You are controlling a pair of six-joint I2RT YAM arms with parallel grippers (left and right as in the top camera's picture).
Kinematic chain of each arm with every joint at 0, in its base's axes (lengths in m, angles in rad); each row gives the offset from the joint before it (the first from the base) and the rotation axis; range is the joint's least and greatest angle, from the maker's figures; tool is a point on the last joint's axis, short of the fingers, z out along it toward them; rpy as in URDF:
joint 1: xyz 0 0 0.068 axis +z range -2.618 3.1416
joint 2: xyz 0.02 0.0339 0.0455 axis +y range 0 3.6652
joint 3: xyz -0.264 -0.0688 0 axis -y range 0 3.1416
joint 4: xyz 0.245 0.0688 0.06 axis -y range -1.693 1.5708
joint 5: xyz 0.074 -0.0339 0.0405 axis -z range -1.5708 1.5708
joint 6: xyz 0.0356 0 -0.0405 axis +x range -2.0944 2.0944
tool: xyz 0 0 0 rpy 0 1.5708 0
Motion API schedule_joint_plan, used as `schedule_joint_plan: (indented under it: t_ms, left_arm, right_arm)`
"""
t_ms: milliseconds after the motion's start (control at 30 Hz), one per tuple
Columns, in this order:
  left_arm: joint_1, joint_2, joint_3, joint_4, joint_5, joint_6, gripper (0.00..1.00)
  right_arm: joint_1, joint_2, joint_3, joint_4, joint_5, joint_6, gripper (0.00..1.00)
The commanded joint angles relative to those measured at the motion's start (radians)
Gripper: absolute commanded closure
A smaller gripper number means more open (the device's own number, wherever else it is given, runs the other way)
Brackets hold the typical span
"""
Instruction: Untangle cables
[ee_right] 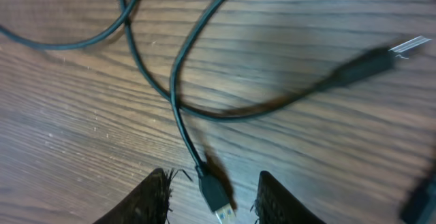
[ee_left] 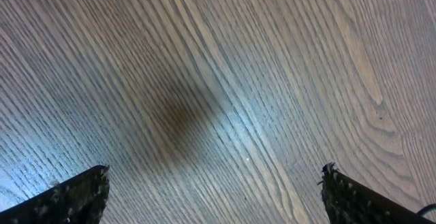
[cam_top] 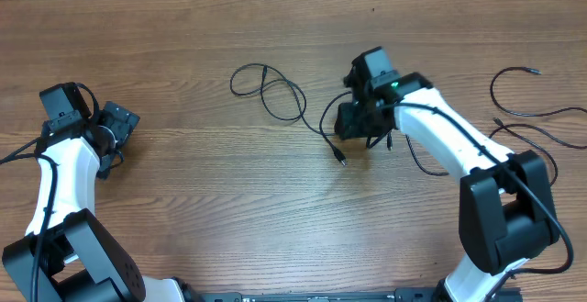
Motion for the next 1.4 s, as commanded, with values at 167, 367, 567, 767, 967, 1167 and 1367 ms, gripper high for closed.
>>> schedule_joint_plan:
  t_ms: [167,367,567,767,967,1167,1367]
  left_arm:
    - [0.004,0.0,0.014,0.0,-0.006,-0.007,0.01]
    - [0.004,0.0,0.014,0.0,-0.006,-0.007,0.01]
    - [0.004,0.0,0.014,0.0,-0.006,-0.007,0.01]
    - [0.004,0.0,0.014,0.0,-0.006,-0.007,0.01]
    - [0.004,0.0,0.014,0.0,-0.006,-0.007,0.01]
    - [0.004,0.0,0.014,0.0,-0.006,-0.007,0.0]
    - [0.004,0.0,0.014,0.0,-0.006,-0.007,0.01]
  right_arm:
    - [0.055,0.002,-0.082,0.082,0.021,-0.184,0.57]
    - [0.055,0.002,-0.131,0.123,0.027,-0.213,0.57]
    - [0.055,0.002,-0.256,0.238,0.027,-0.245,0.57]
    - [0.055,0.002,-0.33,0.335,0.033,-0.237,0.96]
    - [0.048,-0.032,-0.24,0.265,0.035,-0.237,0.96]
    - [0.019,-0.068,-0.052,0.164,0.036,-0.237,0.96]
    - [-0.058,-0.068,0.006,0.183,0.092,-0.181,0.96]
